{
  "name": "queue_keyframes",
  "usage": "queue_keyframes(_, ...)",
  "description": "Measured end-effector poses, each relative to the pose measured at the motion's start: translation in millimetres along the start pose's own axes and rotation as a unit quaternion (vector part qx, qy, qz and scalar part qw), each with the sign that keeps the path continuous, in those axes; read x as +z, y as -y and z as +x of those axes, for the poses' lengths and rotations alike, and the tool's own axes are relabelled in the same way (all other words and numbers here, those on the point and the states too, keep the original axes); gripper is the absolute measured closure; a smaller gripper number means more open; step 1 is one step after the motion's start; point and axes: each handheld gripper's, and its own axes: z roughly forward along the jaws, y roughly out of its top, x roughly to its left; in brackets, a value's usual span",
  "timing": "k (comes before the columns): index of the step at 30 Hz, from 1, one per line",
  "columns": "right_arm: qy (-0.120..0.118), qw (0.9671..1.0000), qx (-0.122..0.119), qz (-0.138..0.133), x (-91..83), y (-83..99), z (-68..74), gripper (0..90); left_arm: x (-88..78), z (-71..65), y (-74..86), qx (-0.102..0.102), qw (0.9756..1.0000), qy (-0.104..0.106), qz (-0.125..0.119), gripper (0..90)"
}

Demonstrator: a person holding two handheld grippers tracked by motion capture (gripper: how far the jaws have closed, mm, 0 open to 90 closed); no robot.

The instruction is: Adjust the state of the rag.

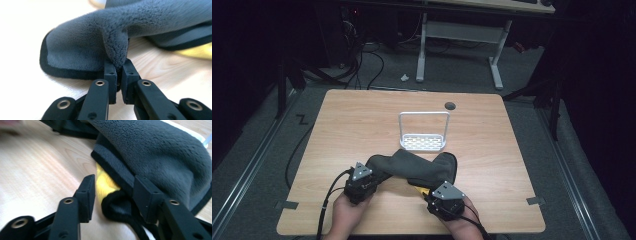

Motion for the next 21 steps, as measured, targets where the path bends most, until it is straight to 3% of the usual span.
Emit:
queue_keyframes(2,0.007,0.9999,-0.006,0.006,5.7,-0.5,-0.8,50.0,-16.1,1.4,-2.3,-0.005,0.9997,0.014,-0.018,84.4)
queue_keyframes(5,0.010,0.9992,-0.013,0.037,20.0,3.7,-4.5,52.4,-34.1,4.6,-3.6,-0.016,0.9988,0.028,-0.036,84.2)
queue_keyframes(8,0.005,0.9992,-0.002,0.039,19.5,4.6,-12.1,77.5,-51.1,10.0,-5.8,-0.026,0.9978,0.038,-0.048,84.1)
queue_keyframes(13,0.024,0.9995,0.020,0.004,-7.0,1.3,-33.2,80.8,-73.4,11.7,-10.2,-0.030,0.9955,0.056,-0.070,84.1)
queue_keyframes(18,0.030,0.9976,0.048,-0.040,-37.3,-0.2,-51.1,80.1,-77.0,0.8,-14.2,-0.017,0.9945,0.077,-0.069,83.9)
queue_keyframes(21,0.036,0.9963,0.054,-0.056,-40.5,-1.8,-55.2,75.6,-72.4,5.4,-11.7,-0.024,0.9950,0.076,-0.059,82.9)
